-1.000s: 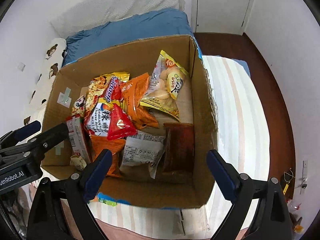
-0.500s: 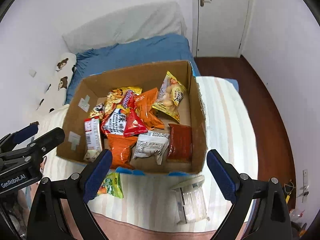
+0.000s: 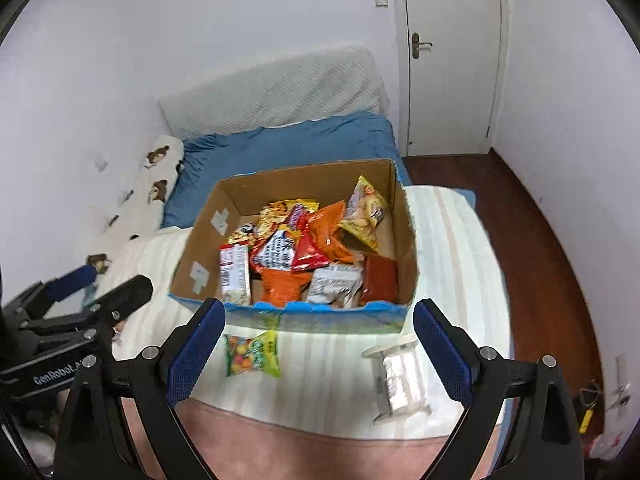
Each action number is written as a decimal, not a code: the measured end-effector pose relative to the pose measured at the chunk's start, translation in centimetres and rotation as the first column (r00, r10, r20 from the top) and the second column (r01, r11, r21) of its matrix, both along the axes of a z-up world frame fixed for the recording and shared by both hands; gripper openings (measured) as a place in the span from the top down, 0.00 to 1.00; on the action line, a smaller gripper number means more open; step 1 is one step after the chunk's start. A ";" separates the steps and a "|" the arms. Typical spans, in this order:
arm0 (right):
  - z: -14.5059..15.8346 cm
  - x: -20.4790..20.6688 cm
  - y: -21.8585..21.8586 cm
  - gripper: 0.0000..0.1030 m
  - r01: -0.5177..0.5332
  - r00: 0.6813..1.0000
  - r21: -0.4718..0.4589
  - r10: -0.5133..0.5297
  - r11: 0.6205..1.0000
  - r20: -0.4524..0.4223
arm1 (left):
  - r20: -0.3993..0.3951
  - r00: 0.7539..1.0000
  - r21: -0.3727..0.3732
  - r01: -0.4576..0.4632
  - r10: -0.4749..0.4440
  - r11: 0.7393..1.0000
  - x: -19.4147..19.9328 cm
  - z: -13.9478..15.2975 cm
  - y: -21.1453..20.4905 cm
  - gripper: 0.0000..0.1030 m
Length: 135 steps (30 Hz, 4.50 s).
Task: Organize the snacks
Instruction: 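Grasp the green watermelon candy bag with left tool while right tool grasps white bread bag, then lower both held bags into the cardboard box and open both tools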
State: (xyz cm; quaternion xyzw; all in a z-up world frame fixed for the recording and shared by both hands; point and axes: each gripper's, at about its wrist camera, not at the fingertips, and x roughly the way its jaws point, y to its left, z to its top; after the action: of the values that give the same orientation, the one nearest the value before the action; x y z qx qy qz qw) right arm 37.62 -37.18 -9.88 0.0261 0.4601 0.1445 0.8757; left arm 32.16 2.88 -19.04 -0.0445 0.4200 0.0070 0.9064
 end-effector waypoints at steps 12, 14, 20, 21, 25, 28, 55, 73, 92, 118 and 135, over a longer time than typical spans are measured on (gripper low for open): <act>-13.5 1.1 -5.5 0.04 0.150 0.944 -0.058 -0.161 0.987 -0.289 | -0.200 0.977 0.057 -0.067 0.077 0.996 -0.4 -9.5 1.3 0.05; -16.4 1.7 -6.4 0.04 0.172 0.925 -0.084 -0.190 0.982 -0.330 | -0.250 0.964 0.066 -0.080 0.094 0.995 0.0 -11.9 1.6 0.05; -22.5 3.1 -7.1 0.04 0.182 0.881 -0.099 -0.207 0.978 -0.425 | -0.370 0.922 0.036 -0.105 0.111 0.994 1.4 -17.4 2.4 0.05; -23.2 3.2 -6.8 0.04 0.167 0.878 -0.105 -0.196 0.980 -0.436 | -0.379 0.921 0.039 -0.078 0.087 0.996 1.9 -18.0 2.1 0.05; -24.6 3.2 -5.8 0.23 0.114 0.876 -0.130 -0.162 0.985 -0.454 | -0.433 0.898 0.161 0.157 -0.073 0.974 4.4 -20.3 -1.4 0.05; -25.2 2.8 -5.3 0.25 0.087 0.878 -0.136 -0.140 0.987 -0.457 | -0.474 0.857 0.225 0.340 -0.202 0.913 5.7 -21.7 -4.1 0.05; -26.2 0.7 -5.7 0.42 0.126 0.844 -0.054 -0.136 0.991 -0.518 | -0.552 0.769 -0.059 0.351 -0.323 0.935 4.3 -24.7 -6.7 0.42; -28.0 -11.0 -0.2 0.37 -0.041 0.800 -0.065 -0.006 0.997 -0.600 | -0.654 0.751 -0.152 -0.018 -0.087 0.988 -9.8 -28.8 0.7 0.36; -25.6 -10.9 -4.2 0.34 0.042 0.777 -0.046 -0.061 0.998 -0.627 | -0.670 0.740 -0.239 -0.141 -0.058 0.961 -6.8 -32.6 3.3 0.04; -26.7 -11.8 -0.9 0.34 -0.012 0.823 -0.128 -0.063 0.992 -0.564 | -0.598 0.801 0.015 -0.016 0.022 1.000 -5.4 -27.9 -1.6 0.51; -17.0 -9.2 -2.0 0.41 0.006 0.890 0.075 0.029 0.997 -0.454 | -0.472 0.881 -0.075 -0.006 -0.031 0.997 -3.9 -16.5 -1.4 0.54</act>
State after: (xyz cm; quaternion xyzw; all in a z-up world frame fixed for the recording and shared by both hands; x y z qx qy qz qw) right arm 28.38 -39.21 -26.83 0.0891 0.6467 0.1564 0.7412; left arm 28.26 1.53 -35.53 -0.0726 0.6284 -0.0039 0.7745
